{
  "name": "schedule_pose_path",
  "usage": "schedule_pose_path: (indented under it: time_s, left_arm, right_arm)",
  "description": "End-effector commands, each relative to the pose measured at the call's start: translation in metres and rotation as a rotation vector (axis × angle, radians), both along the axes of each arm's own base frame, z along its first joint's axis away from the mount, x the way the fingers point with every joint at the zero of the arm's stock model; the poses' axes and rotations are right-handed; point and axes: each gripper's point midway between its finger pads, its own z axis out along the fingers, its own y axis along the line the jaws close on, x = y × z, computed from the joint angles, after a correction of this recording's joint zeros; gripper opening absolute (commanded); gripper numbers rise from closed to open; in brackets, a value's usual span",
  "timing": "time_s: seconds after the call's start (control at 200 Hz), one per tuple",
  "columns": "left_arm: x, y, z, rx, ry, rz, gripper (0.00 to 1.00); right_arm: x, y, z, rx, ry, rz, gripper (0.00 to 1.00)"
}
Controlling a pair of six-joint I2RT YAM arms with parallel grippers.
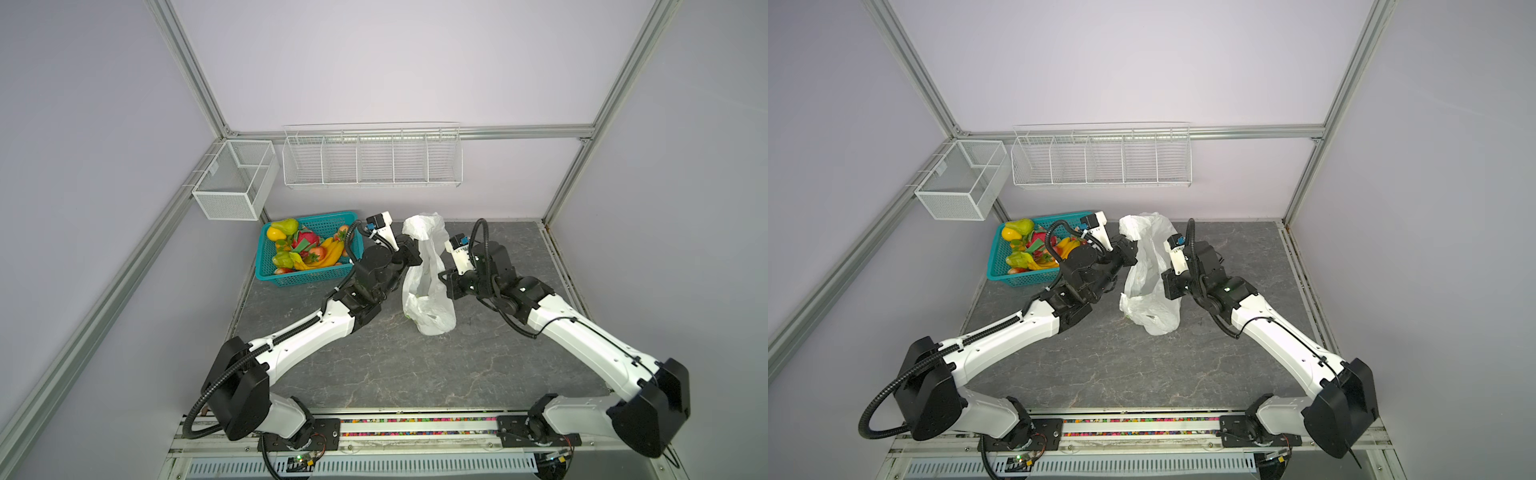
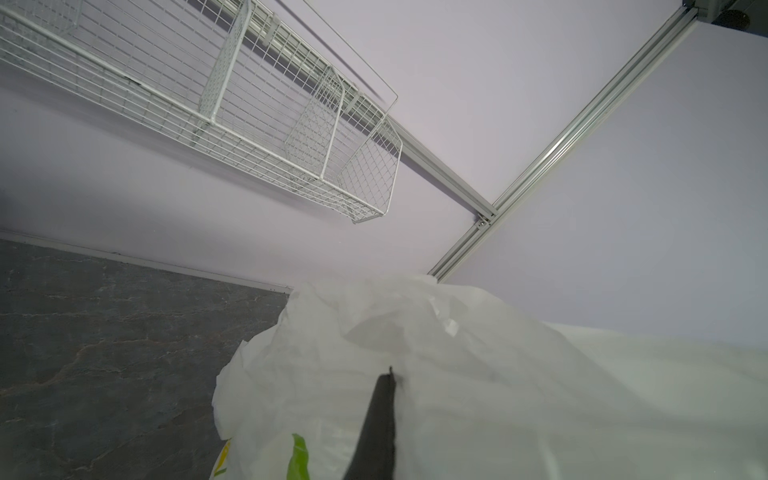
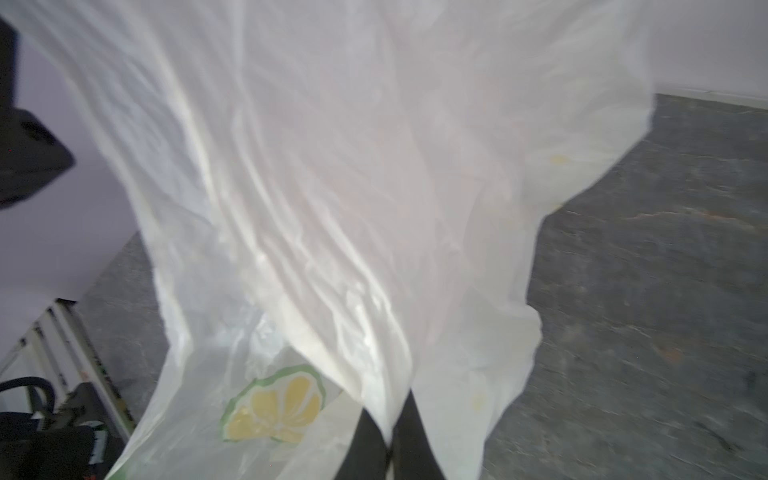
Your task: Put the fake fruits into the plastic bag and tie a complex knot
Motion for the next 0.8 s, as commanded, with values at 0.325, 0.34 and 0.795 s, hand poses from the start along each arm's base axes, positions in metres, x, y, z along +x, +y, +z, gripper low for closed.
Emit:
schedule_pose_path:
  time_s: [0.325,0.34,0.795]
  left_arm:
    - [-0.012,0.037,-0.157,0.277,0.196,-0.059,0.16]
    - [-0.013,0.037,-0.162,0.288,0.197,-0.062,0.19]
    - [-0.057,0.030,-0.152,0.726,-0.219,-0.154,0.79]
  right_arm:
    - [0.016,-0.090,0.007,-0.165,0.122,-0.020,0.06]
    - [0.018,-0.087,0.006,-0.145,0.130,-0.011,0.06]
    - [0.014,-0.037,-0.021,0.089,0.306,0.207,0.06]
